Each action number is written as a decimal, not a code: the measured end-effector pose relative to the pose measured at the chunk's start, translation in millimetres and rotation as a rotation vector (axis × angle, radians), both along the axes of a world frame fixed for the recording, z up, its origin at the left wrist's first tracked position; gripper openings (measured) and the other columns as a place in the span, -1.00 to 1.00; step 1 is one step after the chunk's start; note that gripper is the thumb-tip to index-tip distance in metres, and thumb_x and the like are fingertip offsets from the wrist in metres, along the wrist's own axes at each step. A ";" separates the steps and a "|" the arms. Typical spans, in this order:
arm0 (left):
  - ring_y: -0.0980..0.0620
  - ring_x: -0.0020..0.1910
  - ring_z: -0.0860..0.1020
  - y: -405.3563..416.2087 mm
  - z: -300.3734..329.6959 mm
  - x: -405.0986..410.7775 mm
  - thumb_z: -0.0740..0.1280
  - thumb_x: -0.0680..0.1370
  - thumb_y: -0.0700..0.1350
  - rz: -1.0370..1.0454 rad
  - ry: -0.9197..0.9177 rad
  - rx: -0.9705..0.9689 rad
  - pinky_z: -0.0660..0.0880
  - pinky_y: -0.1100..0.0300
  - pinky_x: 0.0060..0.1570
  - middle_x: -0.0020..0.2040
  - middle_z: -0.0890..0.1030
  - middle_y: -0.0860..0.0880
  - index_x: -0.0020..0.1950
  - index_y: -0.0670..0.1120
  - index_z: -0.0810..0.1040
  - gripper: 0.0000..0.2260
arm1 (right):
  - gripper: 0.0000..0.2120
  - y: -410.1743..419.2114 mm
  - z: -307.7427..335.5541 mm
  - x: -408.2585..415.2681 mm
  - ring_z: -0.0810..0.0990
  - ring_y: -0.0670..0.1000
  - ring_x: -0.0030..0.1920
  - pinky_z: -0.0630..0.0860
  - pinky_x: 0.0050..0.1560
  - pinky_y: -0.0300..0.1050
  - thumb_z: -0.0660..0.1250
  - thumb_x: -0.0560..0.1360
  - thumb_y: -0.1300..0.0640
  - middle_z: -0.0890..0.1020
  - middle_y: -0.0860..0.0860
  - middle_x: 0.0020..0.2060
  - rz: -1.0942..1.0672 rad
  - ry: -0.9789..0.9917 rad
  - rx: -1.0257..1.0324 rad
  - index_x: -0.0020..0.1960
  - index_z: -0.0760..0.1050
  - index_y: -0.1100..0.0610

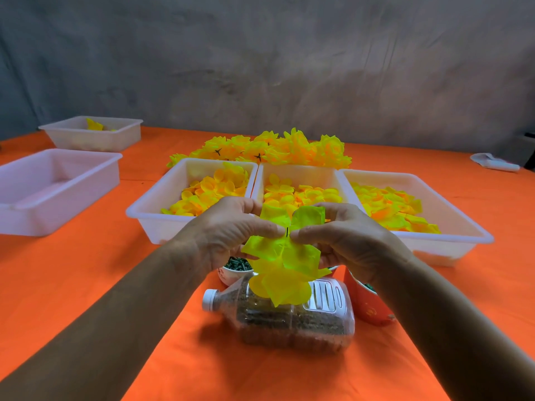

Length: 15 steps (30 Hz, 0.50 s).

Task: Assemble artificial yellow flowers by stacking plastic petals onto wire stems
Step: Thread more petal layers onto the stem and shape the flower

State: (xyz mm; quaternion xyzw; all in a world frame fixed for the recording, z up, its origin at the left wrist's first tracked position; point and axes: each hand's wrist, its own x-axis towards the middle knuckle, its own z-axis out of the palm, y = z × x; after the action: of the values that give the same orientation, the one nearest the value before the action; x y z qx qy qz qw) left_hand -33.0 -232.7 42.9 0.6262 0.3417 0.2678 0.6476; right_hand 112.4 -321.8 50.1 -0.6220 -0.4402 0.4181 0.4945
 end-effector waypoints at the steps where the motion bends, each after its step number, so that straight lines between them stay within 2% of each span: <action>1: -0.23 0.13 0.54 0.0 0.2 -0.1 0.52 0.00 -0.11 -0.001 0.012 0.007 0.56 -0.02 -0.13 0.18 0.54 -0.27 0.21 -0.23 0.49 -0.22 | -0.79 -0.1 -0.9 -0.5 0.51 -0.02 -0.41 0.42 -0.53 -0.28 0.45 0.34 0.33 0.57 0.09 -0.33 -0.007 -0.008 -0.006 -0.09 0.55 0.12; 4: -0.32 0.23 0.47 -1.3 1.2 -1.3 0.53 -0.02 -0.09 -0.020 0.034 0.009 0.54 -0.18 0.05 0.26 0.49 -0.29 0.29 -0.24 0.46 -0.12 | -0.80 -0.4 -3.0 -1.1 0.48 -0.03 -0.42 0.40 -0.56 -0.29 0.45 0.33 0.35 0.54 0.09 -0.35 -0.019 -0.014 -0.014 -0.11 0.56 0.13; 8: -0.32 0.12 0.55 -3.5 3.5 -1.2 0.52 0.03 -0.12 -0.036 0.089 0.016 0.49 -0.30 0.10 0.19 0.54 -0.32 0.24 -0.24 0.49 -0.22 | -0.78 -0.4 -5.1 0.0 0.46 -0.15 -0.54 0.42 -0.56 -0.30 0.45 0.34 0.36 0.54 -0.03 -0.50 -0.023 -0.012 -0.025 -0.10 0.56 0.12; 11: -0.30 0.12 0.54 -2.6 4.6 -0.2 0.51 0.04 -0.11 -0.045 0.135 0.036 0.48 -0.31 0.11 0.19 0.53 -0.29 0.26 -0.23 0.48 -0.21 | -0.77 0.3 -6.8 1.7 0.44 -0.18 -0.57 0.43 -0.54 -0.30 0.47 0.33 0.35 0.52 -0.08 -0.55 -0.026 -0.027 -0.036 -0.08 0.57 0.11; 15: -0.23 0.05 0.57 -0.5 3.4 0.3 0.53 0.14 -0.17 -0.044 0.172 0.059 0.52 -0.24 0.06 0.17 0.55 -0.26 0.24 -0.21 0.49 -0.33 | -0.76 0.8 -8.8 3.0 0.42 -0.17 -0.59 0.41 -0.54 -0.30 0.48 0.32 0.33 0.50 -0.08 -0.57 -0.036 -0.058 -0.043 -0.07 0.58 0.10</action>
State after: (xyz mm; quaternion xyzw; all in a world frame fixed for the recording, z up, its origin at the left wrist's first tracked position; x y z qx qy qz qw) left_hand -32.8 -233.2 46.3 0.6731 0.3742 0.2084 0.6029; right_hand 115.4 -321.0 41.3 -0.6524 -0.4339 0.4001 0.4754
